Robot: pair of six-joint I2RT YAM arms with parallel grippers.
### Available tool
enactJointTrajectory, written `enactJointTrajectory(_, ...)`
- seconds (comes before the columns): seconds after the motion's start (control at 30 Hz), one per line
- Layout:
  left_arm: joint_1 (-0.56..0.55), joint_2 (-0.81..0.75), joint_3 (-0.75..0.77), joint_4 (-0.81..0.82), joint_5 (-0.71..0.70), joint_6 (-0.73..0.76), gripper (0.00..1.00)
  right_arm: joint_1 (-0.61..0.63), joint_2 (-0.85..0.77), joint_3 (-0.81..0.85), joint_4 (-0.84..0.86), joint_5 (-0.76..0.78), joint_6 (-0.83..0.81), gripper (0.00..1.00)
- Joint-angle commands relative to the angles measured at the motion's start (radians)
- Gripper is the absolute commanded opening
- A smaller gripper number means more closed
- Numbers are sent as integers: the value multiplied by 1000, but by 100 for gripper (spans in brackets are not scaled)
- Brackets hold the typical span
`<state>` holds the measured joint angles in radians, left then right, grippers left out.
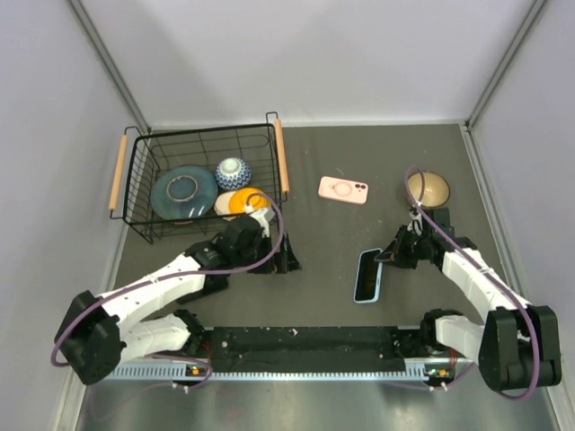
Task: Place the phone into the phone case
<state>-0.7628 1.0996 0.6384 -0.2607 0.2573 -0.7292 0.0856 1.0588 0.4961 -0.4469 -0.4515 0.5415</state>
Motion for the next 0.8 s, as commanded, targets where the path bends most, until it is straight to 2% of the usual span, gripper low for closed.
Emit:
enactJointTrajectory(0.0, 95, -47, -19, -149, -310, -71, 99, -23, 71, 145, 19, 51, -63, 0)
enactJointTrajectory(0.07, 124, -81, -54, -163, -360, -108, 98, -49, 99, 156, 19, 104, -75, 1)
enactJointTrajectory(0.23, 200, -196, -132, -193, -548, -193, 99, -75, 148, 157, 37, 114, -71, 10)
enactJointTrajectory(0.4, 279, -286, -198, -204, -595, -268, 98, -81, 165, 151, 59, 151, -83, 15)
enactJointTrajectory(0.5, 334, -278, -198, -262, -616, -363, 97, -81, 190, 144, 76, 162, -90, 16)
enactJointTrajectory(0.63, 401, -216, -128, -475, -705, -475, 95, -81, 214, 140, 99, 151, -89, 21)
enactJointTrajectory(0.77, 521, -188, -112, -514, -736, -484, 89, -83, 208, 139, 100, 140, -87, 30)
